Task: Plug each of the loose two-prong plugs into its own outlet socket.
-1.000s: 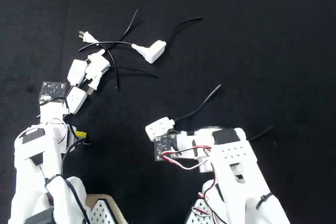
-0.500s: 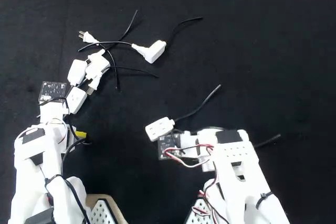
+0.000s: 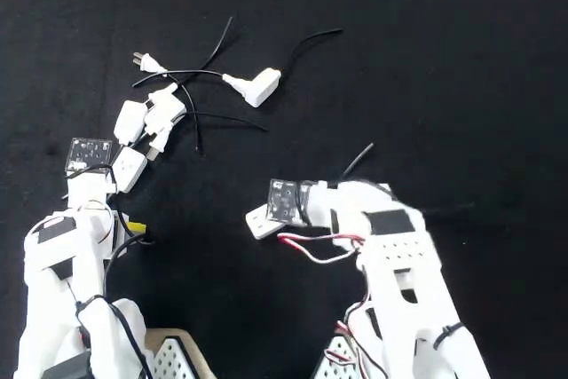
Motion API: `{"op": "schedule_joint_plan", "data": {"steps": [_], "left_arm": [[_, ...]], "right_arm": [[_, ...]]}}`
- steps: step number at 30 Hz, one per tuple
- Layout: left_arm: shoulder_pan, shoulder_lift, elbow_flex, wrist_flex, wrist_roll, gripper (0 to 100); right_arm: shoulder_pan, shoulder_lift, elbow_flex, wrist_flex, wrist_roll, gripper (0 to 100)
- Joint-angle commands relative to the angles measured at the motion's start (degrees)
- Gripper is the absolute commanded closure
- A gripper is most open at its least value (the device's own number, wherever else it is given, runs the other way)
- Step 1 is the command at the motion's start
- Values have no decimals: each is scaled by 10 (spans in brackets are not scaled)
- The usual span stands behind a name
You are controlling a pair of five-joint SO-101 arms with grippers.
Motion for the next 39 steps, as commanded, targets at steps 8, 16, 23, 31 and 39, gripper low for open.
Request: {"op": "schedule_joint_plan", "data": {"steps": [8,16,23,31,39], "left_arm": [[7,-9,-3,-6,-5,668],[7,-9,-3,-6,-5,668],[7,-9,-2,-6,-5,668],[7,-9,-1,-6,-5,668],[7,-9,-2,-6,-5,668]], "right_arm": [[22,-33,102,-69,-18,781],[17,-87,-27,115,-3,794],[19,29,-70,74,4,848],[20,258,-128,8,0,851],[20,317,-220,98,3,851]]}}
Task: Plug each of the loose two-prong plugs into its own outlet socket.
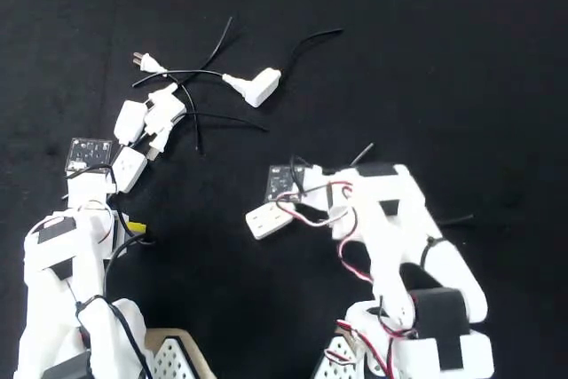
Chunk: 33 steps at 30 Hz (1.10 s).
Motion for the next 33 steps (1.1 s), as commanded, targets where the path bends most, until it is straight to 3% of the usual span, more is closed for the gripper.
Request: {"op": "schedule_joint_plan", "data": {"steps": [1,8,17,24,33], "left_arm": [[7,-9,-2,-6,-5,668],[7,-9,-2,-7,-5,668],[7,-9,-1,-7,-5,668],[7,-9,-1,-7,-5,668],[7,-9,-2,-7,-5,668]], "right_arm": [[9,-6,-64,60,4,849],[5,-47,-101,153,48,792],[5,-9,-72,39,32,933],[6,61,-78,32,30,907],[6,65,-82,96,27,861]]}}
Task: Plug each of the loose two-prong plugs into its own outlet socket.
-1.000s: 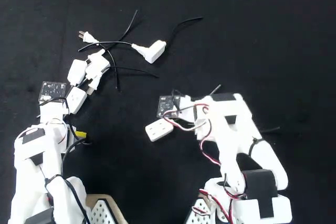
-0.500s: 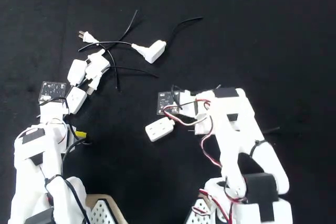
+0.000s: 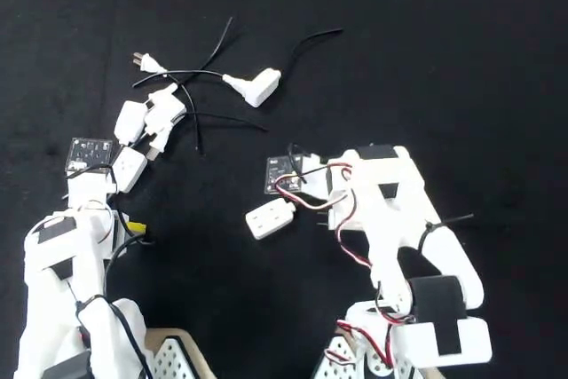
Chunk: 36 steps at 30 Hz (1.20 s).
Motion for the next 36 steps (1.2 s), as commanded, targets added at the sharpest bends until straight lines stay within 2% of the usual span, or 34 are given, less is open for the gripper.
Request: {"op": "schedule_joint_plan", "data": {"steps": [1,11,16,23,28,32,36], "left_arm": [[7,-9,-2,-6,-5,668],[7,-9,-3,-6,-5,668],[7,-9,-3,-6,-5,668],[7,-9,0,-18,-5,668],[7,-9,1,-18,-5,668],[7,-9,1,-17,-5,668],[7,-9,1,-17,-5,668]], "right_arm": [[4,15,1,24,-4,861],[3,15,-1,35,-6,863],[3,14,-5,34,-18,959],[2,-11,-51,74,-73,986],[-51,-110,-42,103,-63,986],[-120,-191,-12,104,-58,986],[-165,-265,2,102,-110,986]]}}
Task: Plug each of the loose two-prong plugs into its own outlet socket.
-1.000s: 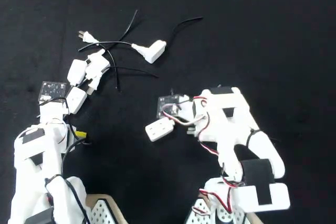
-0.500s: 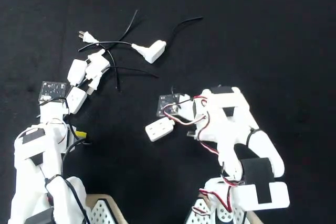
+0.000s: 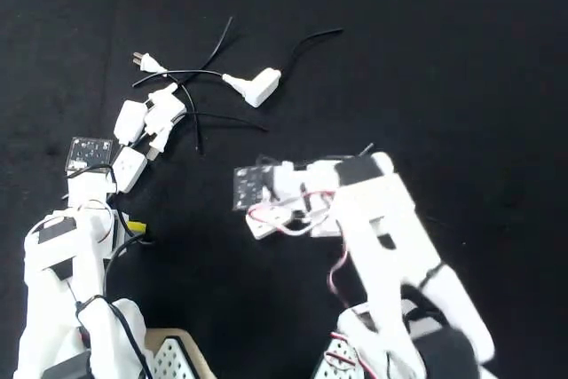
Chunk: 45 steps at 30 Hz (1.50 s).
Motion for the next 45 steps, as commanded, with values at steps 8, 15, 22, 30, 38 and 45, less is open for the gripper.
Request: {"op": "schedule_joint_plan", "data": {"steps": [8,15,22,30,38,45], "left_arm": [[14,-10,-7,-7,4,668],[123,-134,-23,4,106,668],[188,-445,0,69,238,668],[306,-675,24,134,308,668],[408,-679,-17,149,330,669],[426,-680,-7,147,329,727]], "right_arm": [[-89,-167,11,3,-193,986],[-184,-251,-11,-55,-442,986],[-200,-341,66,-132,-539,986],[-192,-378,124,-171,-559,986],[-185,-327,123,-193,-559,986],[-188,-314,120,-197,-559,986]]}}
